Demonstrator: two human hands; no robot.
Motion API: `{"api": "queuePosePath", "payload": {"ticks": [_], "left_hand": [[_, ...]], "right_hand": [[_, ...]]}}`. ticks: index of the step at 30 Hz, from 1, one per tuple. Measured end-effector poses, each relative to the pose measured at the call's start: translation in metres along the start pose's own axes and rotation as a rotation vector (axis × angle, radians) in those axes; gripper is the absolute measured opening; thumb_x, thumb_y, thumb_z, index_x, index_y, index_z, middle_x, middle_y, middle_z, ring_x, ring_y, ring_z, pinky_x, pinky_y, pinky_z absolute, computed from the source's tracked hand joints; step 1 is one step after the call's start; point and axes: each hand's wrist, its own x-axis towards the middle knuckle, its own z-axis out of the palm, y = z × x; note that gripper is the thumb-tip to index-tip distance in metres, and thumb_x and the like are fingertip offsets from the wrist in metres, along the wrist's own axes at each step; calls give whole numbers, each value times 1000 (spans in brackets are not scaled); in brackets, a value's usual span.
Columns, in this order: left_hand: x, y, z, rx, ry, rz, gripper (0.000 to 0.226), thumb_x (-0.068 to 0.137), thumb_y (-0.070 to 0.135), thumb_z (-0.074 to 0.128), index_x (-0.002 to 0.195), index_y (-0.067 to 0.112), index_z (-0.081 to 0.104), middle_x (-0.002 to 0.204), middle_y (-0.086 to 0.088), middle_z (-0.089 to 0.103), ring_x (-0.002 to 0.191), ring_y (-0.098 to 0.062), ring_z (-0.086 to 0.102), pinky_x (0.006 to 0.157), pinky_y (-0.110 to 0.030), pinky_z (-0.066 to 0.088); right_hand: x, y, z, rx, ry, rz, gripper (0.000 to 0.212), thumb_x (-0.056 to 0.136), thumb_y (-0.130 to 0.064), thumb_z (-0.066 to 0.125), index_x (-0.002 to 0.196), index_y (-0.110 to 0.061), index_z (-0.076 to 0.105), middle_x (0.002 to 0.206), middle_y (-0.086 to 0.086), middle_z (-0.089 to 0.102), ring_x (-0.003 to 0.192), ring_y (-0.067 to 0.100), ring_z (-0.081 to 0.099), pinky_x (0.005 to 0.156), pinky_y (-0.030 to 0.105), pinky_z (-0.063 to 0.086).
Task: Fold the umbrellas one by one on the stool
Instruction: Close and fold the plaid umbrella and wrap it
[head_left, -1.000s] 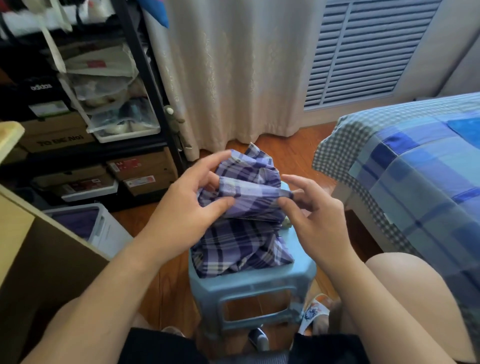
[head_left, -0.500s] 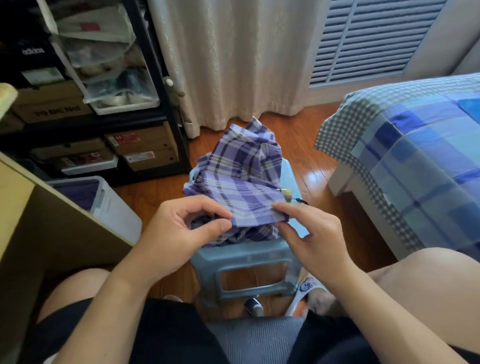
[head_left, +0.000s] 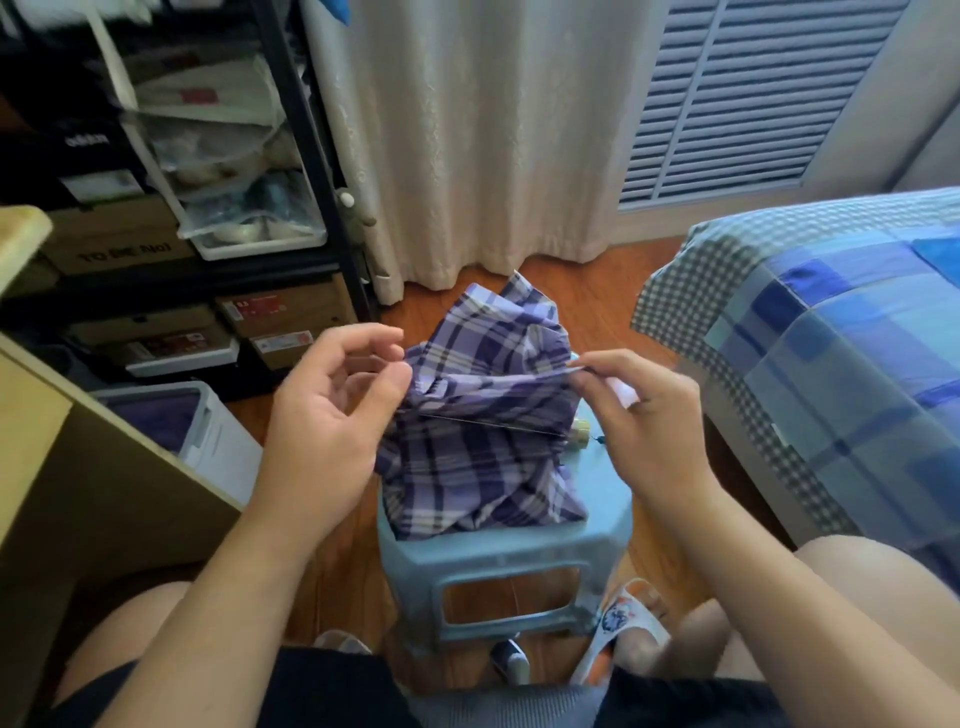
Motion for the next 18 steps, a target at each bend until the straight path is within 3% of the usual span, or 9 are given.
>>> {"api": "queuePosePath", "payload": {"ticks": [3, 5, 8, 11, 13, 14, 15, 16, 18], "left_hand": [[28, -44, 1, 84, -52, -219, 29, 100, 14, 64, 118, 37, 64, 122, 5, 66, 111, -6, 61, 97, -21, 49], [33, -73, 1, 199, -228, -368, 33, 101, 13, 61, 130, 30, 61, 130, 5, 62, 115, -5, 58, 90, -12, 43], [31, -105, 5, 129, -270, -459, 36, 102, 7, 58, 135, 22, 58, 133, -1, 62, 118, -11, 60, 90, -15, 46], [30, -114, 9, 122, -201, -529, 36, 102, 14, 60, 138, 23, 58, 126, 5, 63, 121, -10, 59, 97, -28, 48], [23, -102, 6, 188, -64, -526, 25, 102, 24, 61, 126, 28, 62, 113, 12, 63, 106, -4, 61, 84, -24, 50], [16, -90, 2, 307, 17, -467, 11, 102, 29, 60, 111, 26, 65, 101, 11, 63, 95, -2, 60, 75, -21, 47], [7, -79, -2, 410, 58, -392, 16, 102, 34, 59, 93, 21, 64, 86, 9, 63, 83, -4, 59, 66, -22, 42], [-3, -69, -6, 456, 40, -373, 33, 102, 40, 56, 80, 17, 62, 71, 5, 60, 71, -6, 58, 60, -26, 39], [-16, -43, -8, 412, -192, -496, 57, 99, 59, 48, 71, 12, 63, 62, -3, 59, 59, -9, 57, 60, -34, 41]], "right_hand": [[46, 9, 10, 118, -8, 183, 11, 91, -12, 74, 90, -23, 76, 86, -8, 76, 82, 8, 71, 78, 24, 56], [76, 24, 19, 74, -22, 266, 16, 93, -14, 74, 88, -28, 73, 83, -11, 74, 79, 7, 71, 76, 23, 56], [112, 64, 39, -65, -130, 419, 9, 93, -23, 74, 85, -27, 72, 83, -9, 74, 82, 12, 71, 85, 38, 59], [127, 85, 52, -161, -214, 595, 21, 98, -35, 67, 111, -19, 69, 106, 1, 74, 98, 21, 70, 93, 46, 57], [117, 69, 46, -212, -126, 528, 27, 101, -36, 60, 118, -15, 65, 111, 2, 71, 103, 20, 66, 92, 39, 53], [105, 58, 39, -205, -59, 469, 22, 101, -35, 58, 110, -16, 65, 103, 0, 70, 97, 18, 65, 86, 35, 51], [88, 48, 31, -194, -16, 434, 19, 102, -34, 57, 98, -17, 64, 92, -1, 70, 87, 15, 64, 79, 33, 49], [69, 41, 24, -182, -14, 420, 25, 102, -35, 56, 87, -15, 61, 80, -1, 69, 76, 13, 63, 72, 33, 47], [37, 34, 16, -166, -144, 483, 42, 103, -36, 54, 74, -5, 58, 62, 3, 66, 58, 10, 62, 63, 36, 46]]}}
